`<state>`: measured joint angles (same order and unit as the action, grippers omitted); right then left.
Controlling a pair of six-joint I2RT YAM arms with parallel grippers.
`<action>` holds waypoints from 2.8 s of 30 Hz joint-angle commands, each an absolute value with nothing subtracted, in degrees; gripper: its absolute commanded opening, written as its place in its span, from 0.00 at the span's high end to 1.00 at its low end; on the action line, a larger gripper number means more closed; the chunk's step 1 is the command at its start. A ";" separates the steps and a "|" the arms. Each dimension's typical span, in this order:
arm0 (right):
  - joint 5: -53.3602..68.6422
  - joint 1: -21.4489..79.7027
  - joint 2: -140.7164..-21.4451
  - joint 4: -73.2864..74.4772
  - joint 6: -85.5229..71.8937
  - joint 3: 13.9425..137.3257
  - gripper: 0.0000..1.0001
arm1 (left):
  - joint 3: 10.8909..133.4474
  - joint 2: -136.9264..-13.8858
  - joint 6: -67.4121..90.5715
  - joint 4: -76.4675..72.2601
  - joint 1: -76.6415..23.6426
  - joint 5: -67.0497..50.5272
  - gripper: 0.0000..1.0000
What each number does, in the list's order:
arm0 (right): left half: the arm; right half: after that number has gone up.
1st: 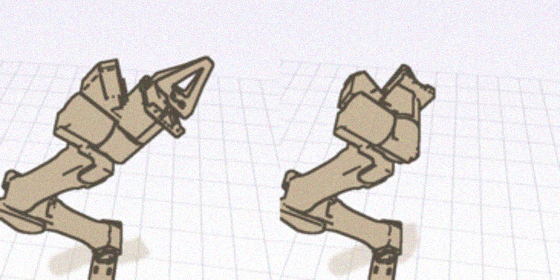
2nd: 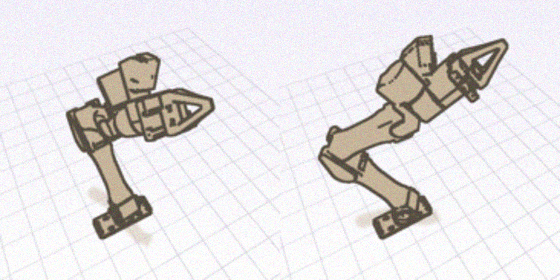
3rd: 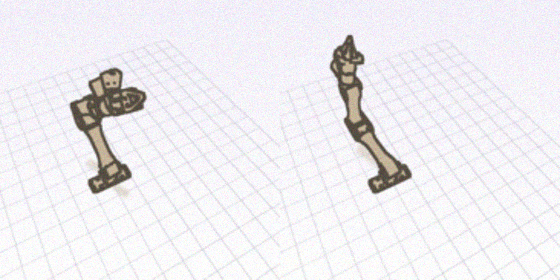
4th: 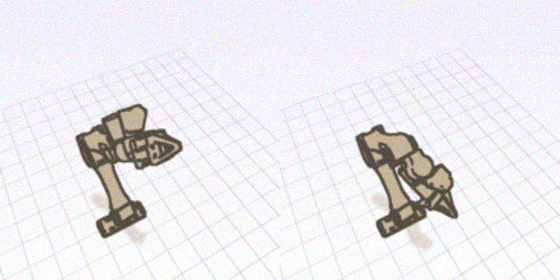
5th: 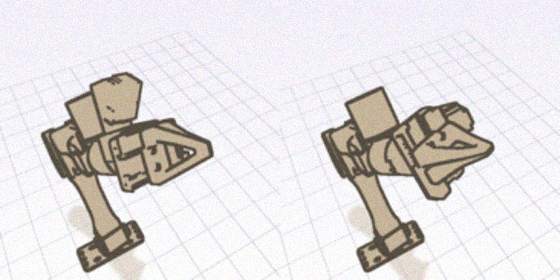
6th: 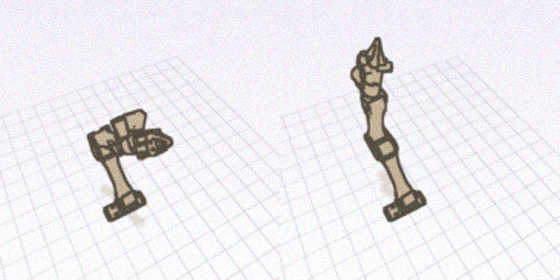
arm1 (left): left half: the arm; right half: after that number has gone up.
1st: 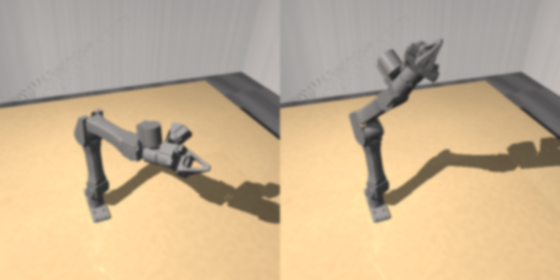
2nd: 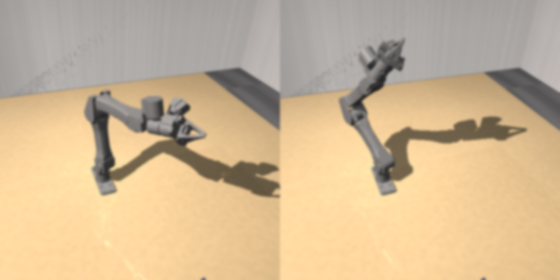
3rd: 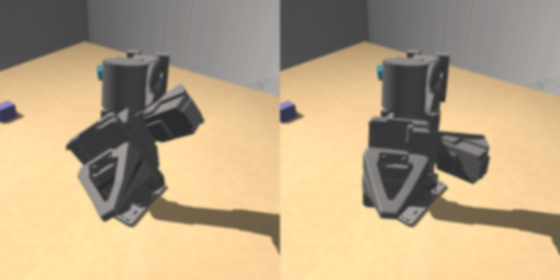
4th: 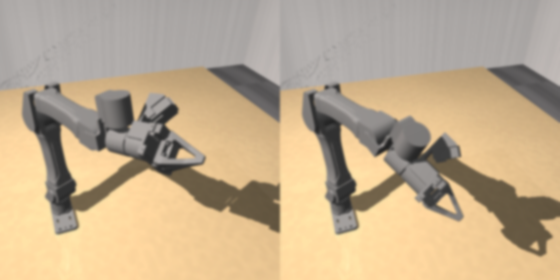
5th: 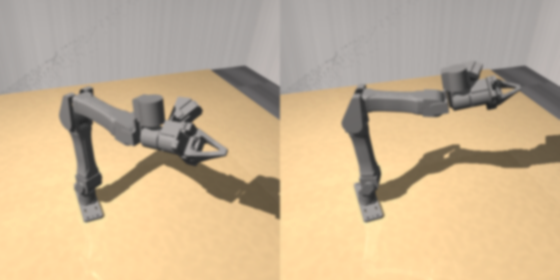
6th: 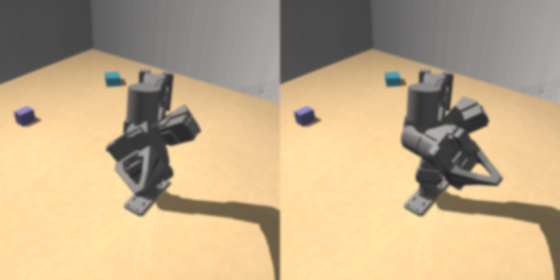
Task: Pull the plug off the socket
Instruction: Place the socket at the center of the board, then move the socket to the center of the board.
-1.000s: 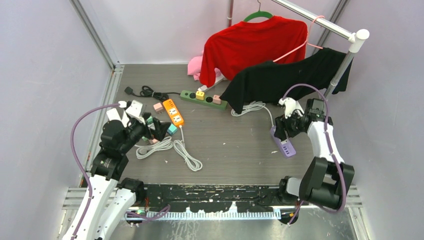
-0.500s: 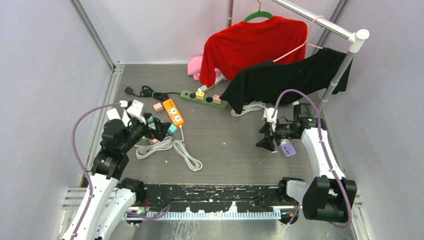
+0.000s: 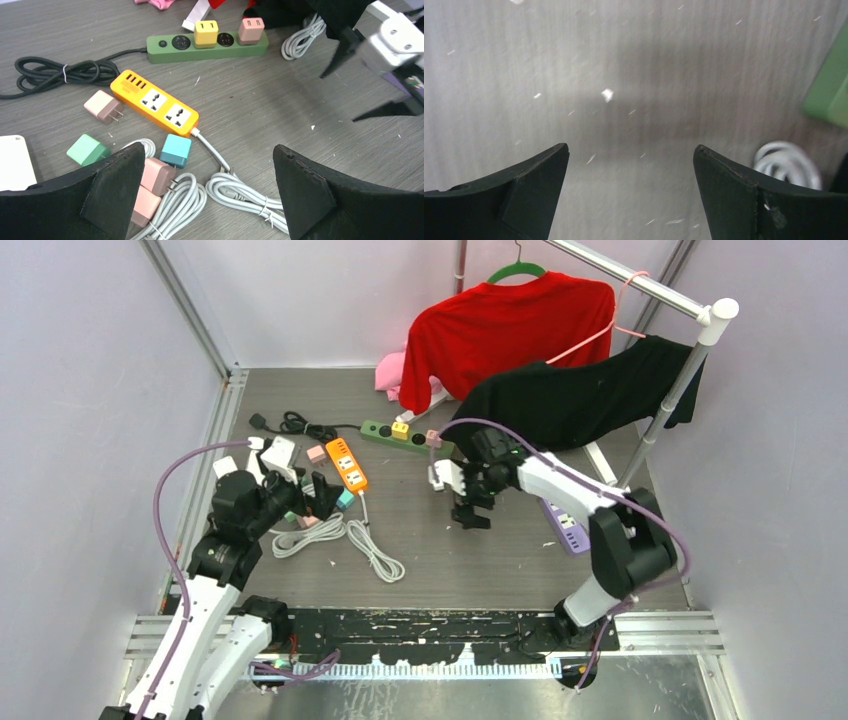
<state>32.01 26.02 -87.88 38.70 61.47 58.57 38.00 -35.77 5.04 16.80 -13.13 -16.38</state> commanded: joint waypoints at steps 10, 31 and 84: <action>8.47 28.93 -109.00 25.00 44.71 81.32 0.00 | 38.76 -36.48 3.14 16.77 -13.23 -15.63 0.03; 11.61 27.61 -126.76 32.38 36.35 103.75 0.04 | 38.50 -36.26 3.67 16.25 -13.35 -17.14 0.03; 26.45 14.33 -75.77 46.82 47.27 51.18 0.99 | 38.14 -36.07 3.77 15.97 -13.33 -16.91 0.03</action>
